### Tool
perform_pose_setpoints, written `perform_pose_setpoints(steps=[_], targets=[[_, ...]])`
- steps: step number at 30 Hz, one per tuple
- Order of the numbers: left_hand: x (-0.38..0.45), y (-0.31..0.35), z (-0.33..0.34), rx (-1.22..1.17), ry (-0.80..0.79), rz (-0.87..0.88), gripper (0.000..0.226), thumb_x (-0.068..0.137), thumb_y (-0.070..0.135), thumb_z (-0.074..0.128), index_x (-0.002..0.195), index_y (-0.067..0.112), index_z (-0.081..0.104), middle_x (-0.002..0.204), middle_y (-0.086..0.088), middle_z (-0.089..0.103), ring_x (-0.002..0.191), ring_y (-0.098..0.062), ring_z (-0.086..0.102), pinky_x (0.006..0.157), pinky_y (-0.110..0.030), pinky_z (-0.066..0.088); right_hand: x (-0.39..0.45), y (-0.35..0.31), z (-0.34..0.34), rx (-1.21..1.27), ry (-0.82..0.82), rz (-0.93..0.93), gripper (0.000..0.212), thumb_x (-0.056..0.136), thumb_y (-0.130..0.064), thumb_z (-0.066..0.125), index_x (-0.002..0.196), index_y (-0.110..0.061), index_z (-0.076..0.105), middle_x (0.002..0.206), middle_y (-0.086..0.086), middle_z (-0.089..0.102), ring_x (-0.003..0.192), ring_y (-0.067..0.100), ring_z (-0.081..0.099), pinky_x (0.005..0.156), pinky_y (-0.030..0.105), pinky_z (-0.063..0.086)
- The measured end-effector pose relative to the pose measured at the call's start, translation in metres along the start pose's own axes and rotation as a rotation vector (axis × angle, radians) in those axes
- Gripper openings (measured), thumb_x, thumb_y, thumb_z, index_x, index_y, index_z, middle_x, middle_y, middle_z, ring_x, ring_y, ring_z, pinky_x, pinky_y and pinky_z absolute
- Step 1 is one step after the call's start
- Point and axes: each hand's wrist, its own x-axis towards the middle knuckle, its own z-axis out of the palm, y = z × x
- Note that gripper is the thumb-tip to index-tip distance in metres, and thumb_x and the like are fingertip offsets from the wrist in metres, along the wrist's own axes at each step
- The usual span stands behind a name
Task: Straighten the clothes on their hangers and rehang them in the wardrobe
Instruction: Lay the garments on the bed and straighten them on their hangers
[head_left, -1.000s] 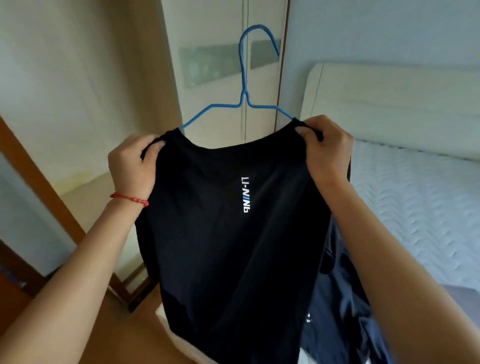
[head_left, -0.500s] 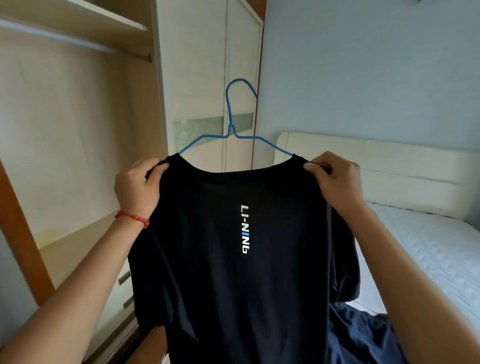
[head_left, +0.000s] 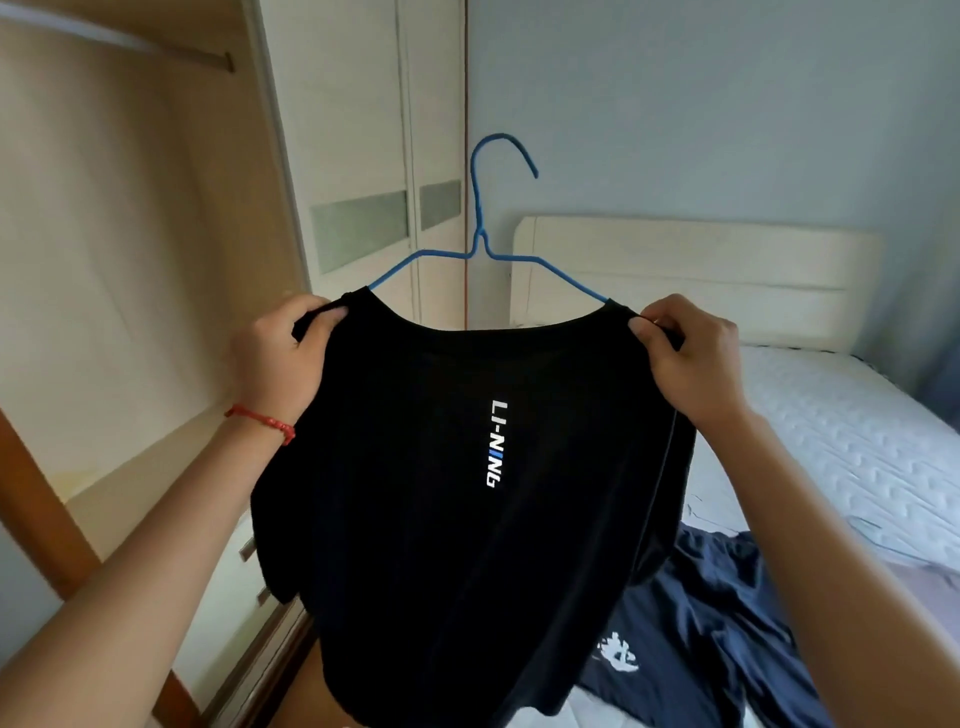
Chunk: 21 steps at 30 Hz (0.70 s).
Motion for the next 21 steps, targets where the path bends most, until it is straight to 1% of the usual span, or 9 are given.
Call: perform_pose_setpoints(steps=[2,4,7,9,10,11,13,18,21], targets=[[-0.005,-0.009,0.01,-0.035,-0.034,-0.023,0.017,0.082,0.01,0.063,0.082,-0.006,0.069,0.077,-0.02,0.068,0.072,-0.014,0.054,0.064,-0.001,0.034,-0.007,0.005,0.005,-0.013,0.004,0.029,0.01,0.086,-0.016,0.061,0.082,-0.007,0.063,0.06,-0.018,0.05,0.059,0.013,0.045,0.059,0.005,0.035],[-0.01,-0.017,0.027,-0.072,-0.082,-0.067,0.018,0.082,0.013,0.063,0.084,-0.005,0.069,0.078,-0.02,0.068,0.073,-0.021,0.06,0.068,-0.005,0.036,-0.01,0.015,0.008,-0.028,0.006,0.047,0.013,0.085,-0.02,0.061,0.081,-0.008,0.063,0.055,-0.018,0.053,0.063,0.005,0.048,0.06,0.006,0.035],[-0.019,-0.029,0.067,-0.13,-0.175,-0.139,0.021,0.084,0.018,0.062,0.087,-0.002,0.069,0.082,-0.019,0.069,0.078,-0.03,0.063,0.069,-0.028,0.048,-0.008,0.041,0.011,-0.055,-0.018,0.089,0.011,0.085,-0.021,0.061,0.079,-0.012,0.063,0.061,-0.028,0.057,0.062,-0.007,0.052,0.059,0.004,0.035],[-0.028,-0.039,0.101,-0.137,-0.234,-0.194,0.022,0.084,0.021,0.061,0.087,0.0,0.069,0.084,-0.017,0.069,0.082,-0.031,0.064,0.075,-0.04,0.051,-0.005,0.066,0.017,-0.086,-0.049,0.14,0.01,0.086,-0.017,0.062,0.081,-0.009,0.064,0.055,-0.017,0.054,0.06,-0.001,0.053,0.057,0.005,0.036],[-0.032,-0.044,0.12,-0.124,-0.26,-0.209,0.023,0.084,0.023,0.061,0.087,0.002,0.069,0.085,-0.016,0.069,0.083,-0.031,0.063,0.076,-0.044,0.051,-0.004,0.081,0.023,-0.098,-0.072,0.166,0.011,0.087,-0.017,0.062,0.082,-0.008,0.065,0.057,-0.017,0.052,0.059,0.004,0.052,0.057,0.007,0.036],[-0.037,-0.049,0.14,-0.108,-0.291,-0.228,0.023,0.084,0.025,0.061,0.086,0.003,0.07,0.085,-0.015,0.069,0.084,-0.031,0.063,0.077,-0.045,0.051,-0.003,0.098,0.031,-0.105,-0.1,0.192,0.011,0.087,-0.018,0.061,0.083,-0.008,0.065,0.061,-0.017,0.052,0.06,0.007,0.052,0.059,0.014,0.038],[-0.05,-0.062,0.181,-0.055,-0.356,-0.275,0.024,0.083,0.027,0.061,0.085,0.005,0.07,0.087,-0.013,0.07,0.086,-0.03,0.063,0.078,-0.044,0.051,0.0,0.138,0.053,-0.121,-0.161,0.25,0.012,0.088,-0.021,0.06,0.084,-0.011,0.065,0.063,-0.013,0.053,0.067,0.016,0.054,0.064,0.024,0.039],[-0.095,-0.102,0.287,0.074,-0.52,-0.436,0.018,0.082,0.023,0.066,0.083,0.007,0.071,0.086,-0.012,0.07,0.085,-0.028,0.063,0.074,-0.033,0.047,-0.006,0.256,0.131,-0.151,-0.342,0.462,0.011,0.088,-0.031,0.058,0.081,-0.022,0.061,0.072,-0.004,0.057,0.077,0.019,0.056,0.071,0.031,0.044],[-0.132,-0.134,0.341,0.112,-0.643,-0.551,0.018,0.081,0.022,0.067,0.081,0.004,0.07,0.086,-0.013,0.07,0.083,-0.027,0.062,0.07,-0.026,0.039,-0.022,0.314,0.179,-0.156,-0.452,0.574,0.014,0.089,-0.03,0.058,0.084,-0.018,0.062,0.07,-0.004,0.056,0.075,0.02,0.055,0.068,0.03,0.041]])
